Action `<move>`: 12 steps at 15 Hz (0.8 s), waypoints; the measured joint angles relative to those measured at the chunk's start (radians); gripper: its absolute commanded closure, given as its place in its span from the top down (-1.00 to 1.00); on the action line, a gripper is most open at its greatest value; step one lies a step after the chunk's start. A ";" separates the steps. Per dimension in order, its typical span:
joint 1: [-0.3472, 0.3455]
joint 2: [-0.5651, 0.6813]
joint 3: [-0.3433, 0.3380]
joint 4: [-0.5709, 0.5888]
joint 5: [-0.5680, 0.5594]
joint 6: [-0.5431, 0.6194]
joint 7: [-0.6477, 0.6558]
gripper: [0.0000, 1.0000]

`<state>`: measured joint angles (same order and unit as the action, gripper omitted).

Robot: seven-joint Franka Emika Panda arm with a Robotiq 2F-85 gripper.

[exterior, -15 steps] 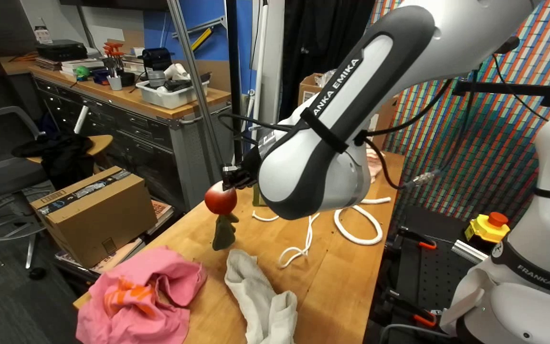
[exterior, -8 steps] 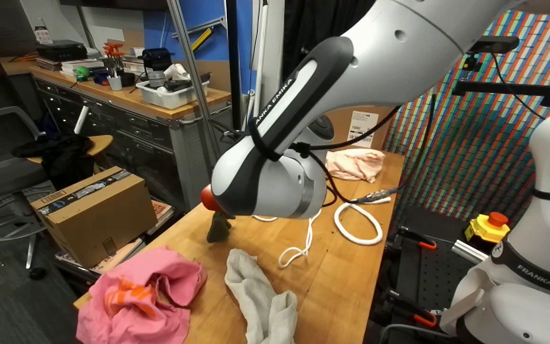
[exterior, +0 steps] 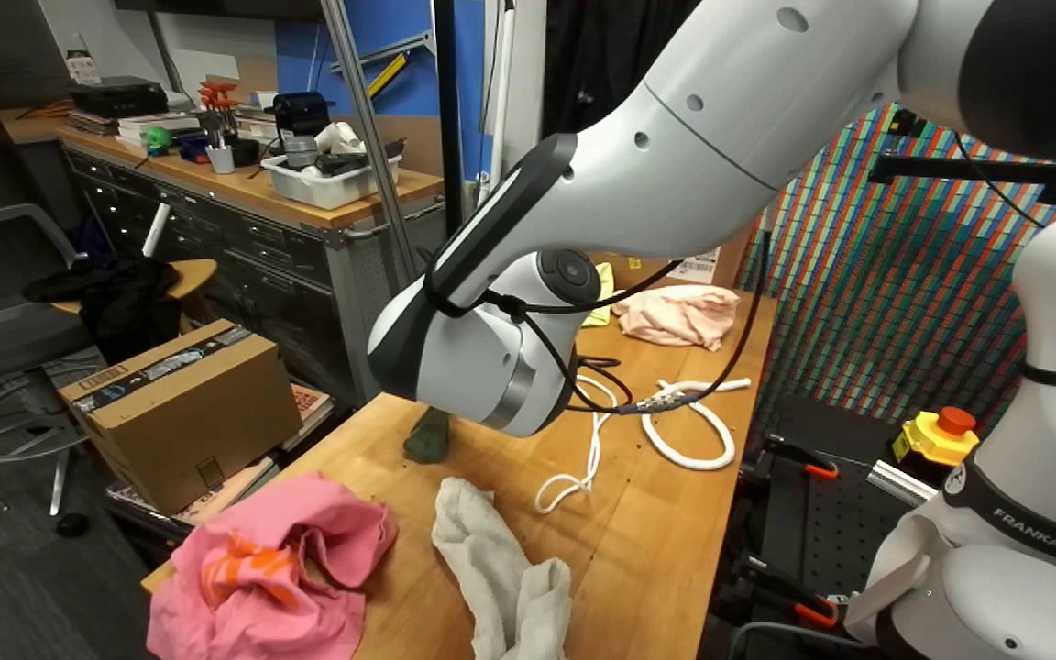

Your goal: Move the peach shirt to the right, move the pink shirt to the left, move the white towel to the left, move the yellow towel to the right, move the thick white rope forwards, move the radish backwards

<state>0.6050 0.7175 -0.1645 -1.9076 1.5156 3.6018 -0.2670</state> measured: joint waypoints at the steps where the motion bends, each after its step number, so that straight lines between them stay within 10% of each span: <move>1: -0.002 0.014 0.000 0.019 0.039 0.000 -0.037 -0.89; 12: -0.028 0.092 0.081 0.208 0.213 0.027 -0.293 -0.89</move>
<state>0.5767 0.8091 -0.0832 -1.6994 1.7286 3.6292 -0.5604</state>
